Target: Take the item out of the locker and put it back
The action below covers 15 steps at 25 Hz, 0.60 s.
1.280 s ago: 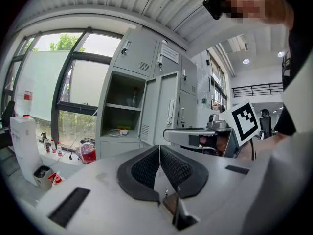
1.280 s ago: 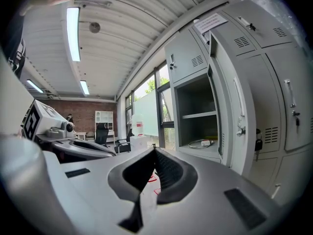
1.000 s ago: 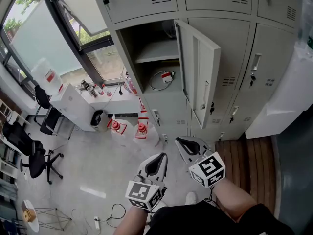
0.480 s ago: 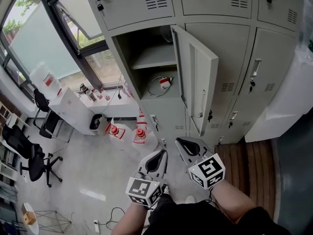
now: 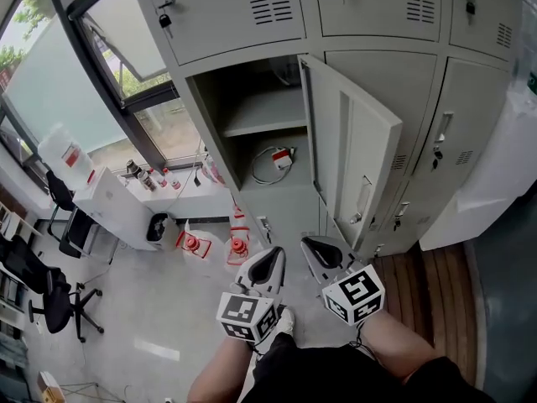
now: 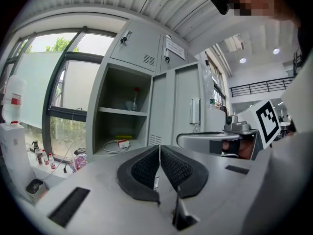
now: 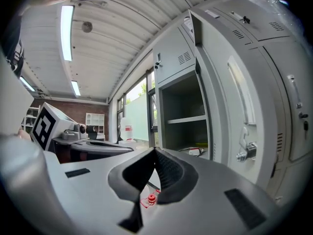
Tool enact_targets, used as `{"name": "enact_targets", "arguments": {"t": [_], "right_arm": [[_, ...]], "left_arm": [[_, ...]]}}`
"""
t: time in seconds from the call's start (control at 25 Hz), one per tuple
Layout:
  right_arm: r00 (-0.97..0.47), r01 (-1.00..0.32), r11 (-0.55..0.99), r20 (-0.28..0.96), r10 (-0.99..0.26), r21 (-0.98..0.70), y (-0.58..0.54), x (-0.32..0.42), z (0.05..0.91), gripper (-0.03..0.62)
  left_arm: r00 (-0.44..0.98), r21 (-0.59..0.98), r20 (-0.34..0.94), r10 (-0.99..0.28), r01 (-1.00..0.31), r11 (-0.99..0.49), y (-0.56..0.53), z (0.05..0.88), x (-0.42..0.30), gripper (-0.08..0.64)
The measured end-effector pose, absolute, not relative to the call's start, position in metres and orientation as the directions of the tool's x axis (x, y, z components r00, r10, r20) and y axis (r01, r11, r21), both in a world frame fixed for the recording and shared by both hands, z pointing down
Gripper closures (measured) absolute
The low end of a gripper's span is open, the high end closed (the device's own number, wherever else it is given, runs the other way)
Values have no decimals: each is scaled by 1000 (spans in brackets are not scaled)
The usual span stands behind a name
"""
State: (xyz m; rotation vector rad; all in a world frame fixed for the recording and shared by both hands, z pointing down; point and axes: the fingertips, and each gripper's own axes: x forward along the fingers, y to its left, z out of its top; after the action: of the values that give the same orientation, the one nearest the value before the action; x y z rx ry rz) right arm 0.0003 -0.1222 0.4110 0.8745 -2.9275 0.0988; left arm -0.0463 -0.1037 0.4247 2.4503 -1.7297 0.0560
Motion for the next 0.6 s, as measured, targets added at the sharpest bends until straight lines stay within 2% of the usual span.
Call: {"name": "enact_targets", "arguments": {"t": [0.6], "right_arm": [[-762, -639, 768, 163, -626, -36, -196, -41, 429, 540]], "left_arm": [[390, 81, 157, -907, -921, -381, -224, 442, -104, 540]]}}
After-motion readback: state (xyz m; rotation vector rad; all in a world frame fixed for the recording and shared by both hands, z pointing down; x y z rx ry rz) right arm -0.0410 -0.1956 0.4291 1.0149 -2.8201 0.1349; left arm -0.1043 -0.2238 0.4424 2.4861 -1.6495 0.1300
